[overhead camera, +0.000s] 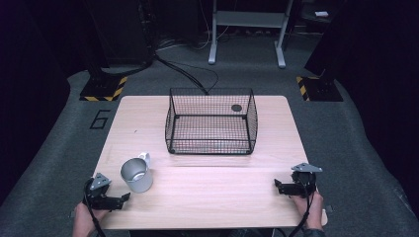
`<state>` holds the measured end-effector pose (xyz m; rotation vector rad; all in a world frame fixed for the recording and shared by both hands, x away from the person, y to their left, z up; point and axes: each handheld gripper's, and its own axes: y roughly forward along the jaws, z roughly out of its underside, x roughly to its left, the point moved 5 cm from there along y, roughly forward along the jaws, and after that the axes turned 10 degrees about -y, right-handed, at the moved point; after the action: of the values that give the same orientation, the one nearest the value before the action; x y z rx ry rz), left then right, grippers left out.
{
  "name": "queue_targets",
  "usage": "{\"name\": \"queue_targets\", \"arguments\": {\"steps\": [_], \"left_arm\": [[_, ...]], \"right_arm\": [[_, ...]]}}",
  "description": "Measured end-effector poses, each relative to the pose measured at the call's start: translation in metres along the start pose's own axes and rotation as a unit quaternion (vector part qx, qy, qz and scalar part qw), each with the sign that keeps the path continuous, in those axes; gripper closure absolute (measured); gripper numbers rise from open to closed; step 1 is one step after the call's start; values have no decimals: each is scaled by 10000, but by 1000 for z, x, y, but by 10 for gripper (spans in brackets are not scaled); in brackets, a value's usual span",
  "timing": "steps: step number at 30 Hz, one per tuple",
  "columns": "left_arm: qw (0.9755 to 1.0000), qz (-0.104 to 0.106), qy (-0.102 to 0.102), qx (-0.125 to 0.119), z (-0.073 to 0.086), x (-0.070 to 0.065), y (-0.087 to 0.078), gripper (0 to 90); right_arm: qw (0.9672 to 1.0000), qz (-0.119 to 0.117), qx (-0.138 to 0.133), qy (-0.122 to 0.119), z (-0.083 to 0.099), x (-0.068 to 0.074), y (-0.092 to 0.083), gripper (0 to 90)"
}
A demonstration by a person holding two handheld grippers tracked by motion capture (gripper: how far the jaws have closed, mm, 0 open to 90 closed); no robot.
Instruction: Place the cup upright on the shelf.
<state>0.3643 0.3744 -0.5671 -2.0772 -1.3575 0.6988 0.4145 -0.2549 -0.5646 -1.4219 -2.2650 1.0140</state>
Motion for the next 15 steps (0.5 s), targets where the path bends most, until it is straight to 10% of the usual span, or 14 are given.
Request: {"name": "queue_targets", "arguments": {"steps": [15], "left_arm": [[9999, -88, -52, -48, 0, -2, 0, 0]], "right_arm": [[10000, 8, -3, -11, 0, 0, 0, 6]]}}
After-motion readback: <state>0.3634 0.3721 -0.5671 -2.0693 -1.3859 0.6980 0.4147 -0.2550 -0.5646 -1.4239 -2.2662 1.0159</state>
